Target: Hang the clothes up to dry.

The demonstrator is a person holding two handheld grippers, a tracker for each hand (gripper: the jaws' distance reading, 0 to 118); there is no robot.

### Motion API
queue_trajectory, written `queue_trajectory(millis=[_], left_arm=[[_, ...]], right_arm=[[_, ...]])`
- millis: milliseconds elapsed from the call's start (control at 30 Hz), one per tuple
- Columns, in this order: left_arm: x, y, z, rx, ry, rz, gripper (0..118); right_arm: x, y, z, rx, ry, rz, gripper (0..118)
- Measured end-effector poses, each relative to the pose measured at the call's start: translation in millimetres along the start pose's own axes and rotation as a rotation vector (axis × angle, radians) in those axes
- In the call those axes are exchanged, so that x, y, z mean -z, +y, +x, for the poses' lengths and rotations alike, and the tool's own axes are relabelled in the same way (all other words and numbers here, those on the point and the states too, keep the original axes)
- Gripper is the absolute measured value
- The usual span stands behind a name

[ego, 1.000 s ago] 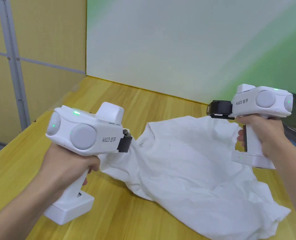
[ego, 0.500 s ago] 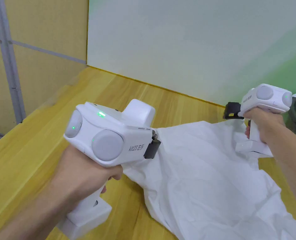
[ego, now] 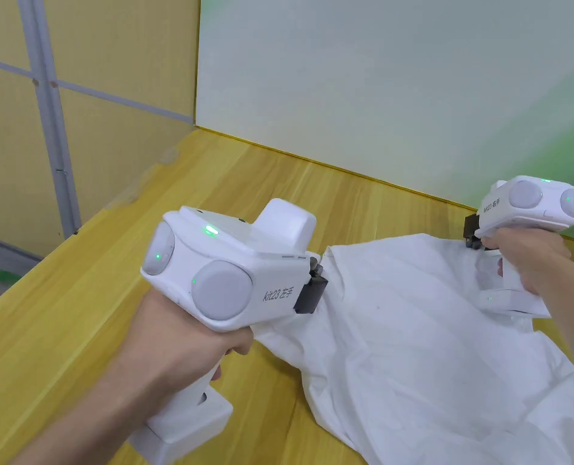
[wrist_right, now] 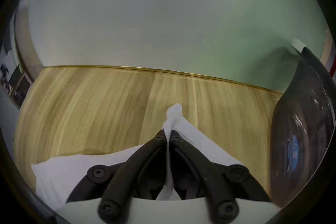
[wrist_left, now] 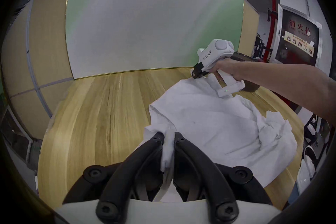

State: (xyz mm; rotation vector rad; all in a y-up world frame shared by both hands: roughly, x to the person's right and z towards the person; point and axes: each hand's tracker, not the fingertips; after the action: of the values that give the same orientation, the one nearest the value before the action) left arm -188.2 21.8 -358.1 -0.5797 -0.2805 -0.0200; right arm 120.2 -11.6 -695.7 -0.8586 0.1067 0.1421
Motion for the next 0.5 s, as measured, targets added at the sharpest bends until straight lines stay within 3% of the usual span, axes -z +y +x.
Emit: queue_trajectory(millis=[67, 133, 167, 233, 300, 333, 500], left_arm=[[-5, -6, -1, -0.007, 0.023, 0.017, 5], [-12, -11, -2, -0.028, 0.037, 0.026, 5], [-17, -13, -3, -0.045, 0.046, 0.033, 5], [-33, -17, -3, -0.063, 0.108, 0.076, 5], [-51, -20, 0, -0.109, 0.162, 0.118, 5], [-60, -22, -1, -0.146, 0.14, 0.15, 5], [-93, -33, 10, -0.191, 0.2, 0.224, 5]], right_arm=[[19, 2, 15, 0.044, 0.051, 0.008, 1], [-5, -6, 20, 0.089, 0.03, 0.179, 0], [-34, -25, 11, 0.095, 0.066, 0.211, 0], [-69, -36, 14, 0.041, 0.169, 0.281, 0], [-116, -53, 12, -0.149, 0.101, 0.415, 0], [-139, -62, 14, -0.195, 0.068, 0.452, 0], [-236, -108, 41, -0.108, 0.09, 0.606, 0]])
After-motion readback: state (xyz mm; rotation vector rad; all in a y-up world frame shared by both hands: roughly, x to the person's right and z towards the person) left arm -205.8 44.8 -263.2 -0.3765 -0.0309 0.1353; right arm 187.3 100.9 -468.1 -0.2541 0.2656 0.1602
